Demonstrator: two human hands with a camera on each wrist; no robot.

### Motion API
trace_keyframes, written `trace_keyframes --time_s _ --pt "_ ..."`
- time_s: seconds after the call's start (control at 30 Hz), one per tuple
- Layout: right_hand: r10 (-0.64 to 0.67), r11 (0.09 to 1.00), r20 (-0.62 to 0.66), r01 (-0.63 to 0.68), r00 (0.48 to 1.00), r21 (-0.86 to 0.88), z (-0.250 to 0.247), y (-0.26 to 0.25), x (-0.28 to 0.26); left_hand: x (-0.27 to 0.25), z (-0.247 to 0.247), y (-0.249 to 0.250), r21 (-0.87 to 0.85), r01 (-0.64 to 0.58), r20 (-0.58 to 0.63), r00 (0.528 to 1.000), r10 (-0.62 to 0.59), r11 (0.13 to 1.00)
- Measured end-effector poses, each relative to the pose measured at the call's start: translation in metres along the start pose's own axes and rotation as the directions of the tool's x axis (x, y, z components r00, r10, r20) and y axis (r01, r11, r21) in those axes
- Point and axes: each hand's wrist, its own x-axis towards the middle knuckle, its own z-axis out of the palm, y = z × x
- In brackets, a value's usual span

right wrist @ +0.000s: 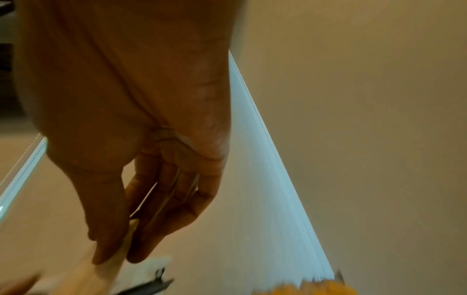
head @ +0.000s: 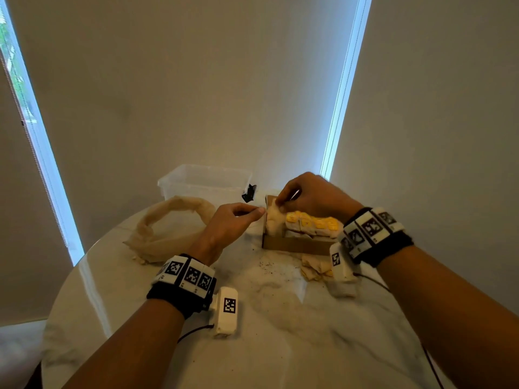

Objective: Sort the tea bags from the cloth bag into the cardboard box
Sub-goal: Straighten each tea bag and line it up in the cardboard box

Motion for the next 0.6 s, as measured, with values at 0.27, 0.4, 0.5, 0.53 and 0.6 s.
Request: trace_keyframes --time_s 0.27,0.4,0.5,0.53,0.6 --pt "0.017 0.979 -0.145 -0.046 0.989 -0.199 -0.063 0.004 0.019 0.002 -0.005 -0.003 -0.008 0.112 -0.018 0.994 -0.112 0.994" --pt "0.037 0.987 0.087 -0.023 0.995 -0.157 -0.013 0.011 0.021 0.002 -0.003 -0.001 -0.088 0.106 -0.034 0.993 -0.110 0.990" --pt "0.054 0.986 0.155 -0.028 0.986 -0.165 0.020 0.021 0.027 0.003 -0.001 -0.001 -0.109 0.097 -0.044 0.994 -0.103 0.989" --pt "0.068 0.986 0.169 -0.040 0.983 -0.165 0.027 0.024 0.030 0.003 -0.001 -0.001 -0.111 0.098 -0.044 0.994 -0.103 0.989" --pt "0.087 0.985 0.184 -0.057 0.979 -0.163 0.036 0.029 0.035 0.004 -0.001 -0.002 -0.107 0.103 -0.044 0.993 -0.108 0.989"
